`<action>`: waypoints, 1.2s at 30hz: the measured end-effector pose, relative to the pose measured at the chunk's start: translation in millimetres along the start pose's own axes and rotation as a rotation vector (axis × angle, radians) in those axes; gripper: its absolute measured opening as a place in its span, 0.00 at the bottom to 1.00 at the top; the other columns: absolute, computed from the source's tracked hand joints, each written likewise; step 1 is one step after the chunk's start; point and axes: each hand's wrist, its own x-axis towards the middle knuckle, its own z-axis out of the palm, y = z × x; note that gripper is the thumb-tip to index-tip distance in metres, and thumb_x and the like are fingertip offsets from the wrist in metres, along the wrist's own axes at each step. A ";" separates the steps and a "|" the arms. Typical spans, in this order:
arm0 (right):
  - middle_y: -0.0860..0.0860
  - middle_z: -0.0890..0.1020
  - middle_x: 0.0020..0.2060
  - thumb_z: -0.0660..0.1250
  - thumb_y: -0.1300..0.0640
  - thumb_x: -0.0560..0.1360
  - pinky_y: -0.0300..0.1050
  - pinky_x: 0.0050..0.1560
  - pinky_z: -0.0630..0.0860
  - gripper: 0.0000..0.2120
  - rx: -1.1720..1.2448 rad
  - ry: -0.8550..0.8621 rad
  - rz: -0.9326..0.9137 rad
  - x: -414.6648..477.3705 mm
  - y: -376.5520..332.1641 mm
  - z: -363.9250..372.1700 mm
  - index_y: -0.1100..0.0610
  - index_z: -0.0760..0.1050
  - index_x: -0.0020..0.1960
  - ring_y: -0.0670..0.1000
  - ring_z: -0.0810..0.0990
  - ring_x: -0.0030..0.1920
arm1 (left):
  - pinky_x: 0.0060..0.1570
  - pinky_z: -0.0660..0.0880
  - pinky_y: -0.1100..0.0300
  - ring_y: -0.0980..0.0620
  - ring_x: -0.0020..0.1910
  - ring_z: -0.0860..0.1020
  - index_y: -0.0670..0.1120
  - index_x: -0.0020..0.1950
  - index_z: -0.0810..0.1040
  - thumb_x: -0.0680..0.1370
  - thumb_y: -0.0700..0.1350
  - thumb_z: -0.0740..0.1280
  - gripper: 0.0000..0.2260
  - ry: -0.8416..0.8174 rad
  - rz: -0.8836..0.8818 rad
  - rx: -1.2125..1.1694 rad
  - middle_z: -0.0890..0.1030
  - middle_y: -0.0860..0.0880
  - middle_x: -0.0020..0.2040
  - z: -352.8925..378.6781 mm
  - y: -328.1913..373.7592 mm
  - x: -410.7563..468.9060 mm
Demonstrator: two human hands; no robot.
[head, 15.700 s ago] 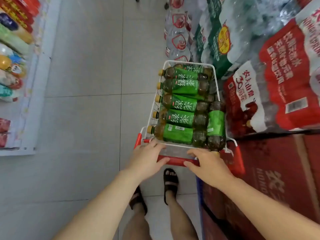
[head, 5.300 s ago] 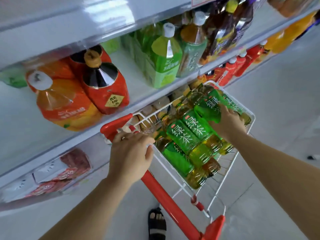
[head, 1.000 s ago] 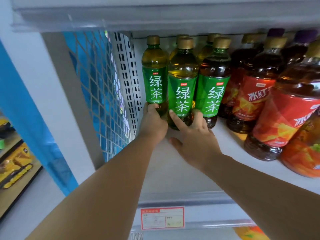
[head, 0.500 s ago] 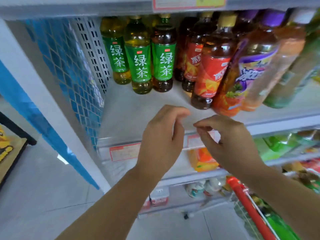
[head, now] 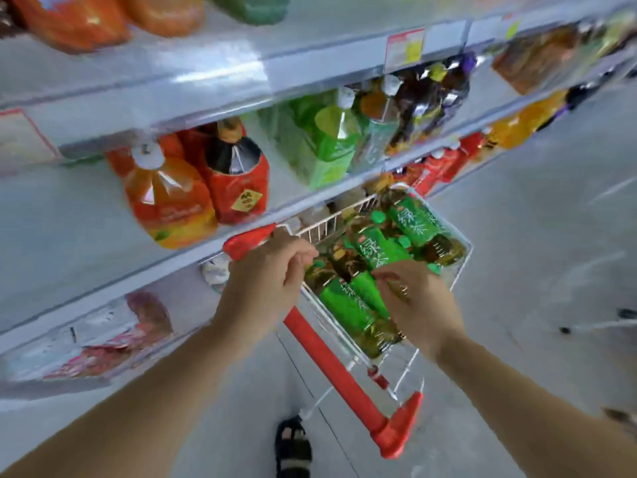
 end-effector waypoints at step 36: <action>0.53 0.78 0.56 0.76 0.56 0.65 0.41 0.45 0.71 0.37 0.097 -0.176 0.428 120.6 141.6 -12.4 0.49 0.63 0.70 0.54 0.76 0.53 | 0.61 0.72 0.51 0.46 0.59 0.76 0.45 0.67 0.66 0.67 0.43 0.77 0.33 0.128 -0.887 -0.616 0.76 0.46 0.61 174.5 32.3 93.9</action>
